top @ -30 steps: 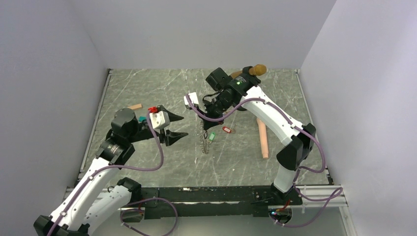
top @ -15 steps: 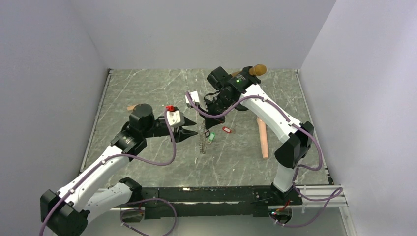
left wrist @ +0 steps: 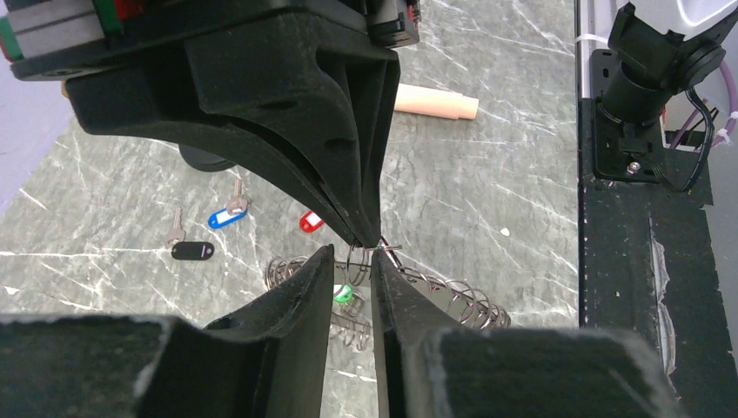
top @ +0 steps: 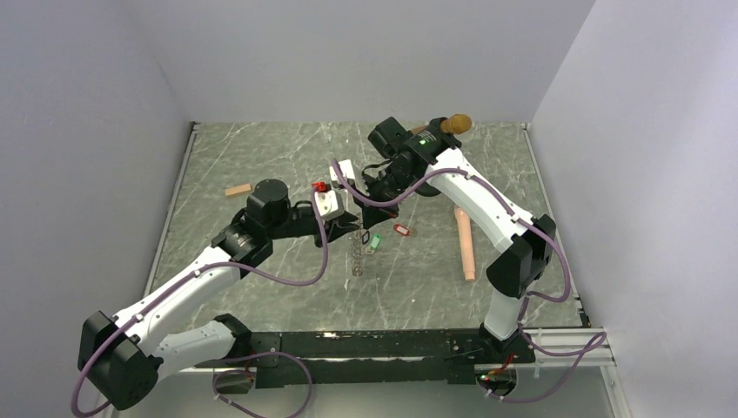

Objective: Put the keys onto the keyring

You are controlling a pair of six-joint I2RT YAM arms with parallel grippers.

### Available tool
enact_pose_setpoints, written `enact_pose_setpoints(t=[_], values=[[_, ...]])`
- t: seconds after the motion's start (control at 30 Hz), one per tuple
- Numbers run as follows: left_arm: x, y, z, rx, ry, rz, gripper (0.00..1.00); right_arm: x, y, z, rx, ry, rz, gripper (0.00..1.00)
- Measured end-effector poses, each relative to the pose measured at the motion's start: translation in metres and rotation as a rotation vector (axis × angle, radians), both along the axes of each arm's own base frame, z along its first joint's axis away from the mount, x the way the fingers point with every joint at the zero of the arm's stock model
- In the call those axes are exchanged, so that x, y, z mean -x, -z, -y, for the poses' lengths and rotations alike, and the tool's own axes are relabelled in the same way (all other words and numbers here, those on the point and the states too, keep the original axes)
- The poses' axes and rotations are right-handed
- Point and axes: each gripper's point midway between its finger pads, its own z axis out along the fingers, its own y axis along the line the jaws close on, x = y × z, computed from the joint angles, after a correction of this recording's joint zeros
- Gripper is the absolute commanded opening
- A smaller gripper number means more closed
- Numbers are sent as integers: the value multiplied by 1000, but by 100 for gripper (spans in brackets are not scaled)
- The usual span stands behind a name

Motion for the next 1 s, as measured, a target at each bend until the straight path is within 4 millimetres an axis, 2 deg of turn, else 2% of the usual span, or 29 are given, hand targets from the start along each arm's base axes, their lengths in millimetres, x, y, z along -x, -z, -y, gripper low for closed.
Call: enact_pose_setpoints(t=[0.2, 0.53, 0.6, 0.7, 0.83, 0.93, 1.0], values=[[-3, 4, 5, -17, -6, -3, 20, 0, -1, 1, -5, 1, -7, 0], [-4, 7, 7, -33, -16, 10, 17, -1, -2, 2, -17, 3, -17, 0], [-4, 8, 6, -38, -16, 6, 12, -1, -2, 2, -19, 2, -18, 0], [-5, 7, 7, -45, -19, 2, 0, 0, -2, 2, -19, 0, -22, 0], [-6, 8, 8, -59, -16, -2, 1, 1, -2, 2, -17, 1, -26, 0], [-7, 7, 9, -70, -17, -5, 12, 0, -2, 3, -17, 3, -26, 0], [-8, 8, 9, -76, -20, -9, 15, 0, -2, 3, -18, 4, -25, 0]])
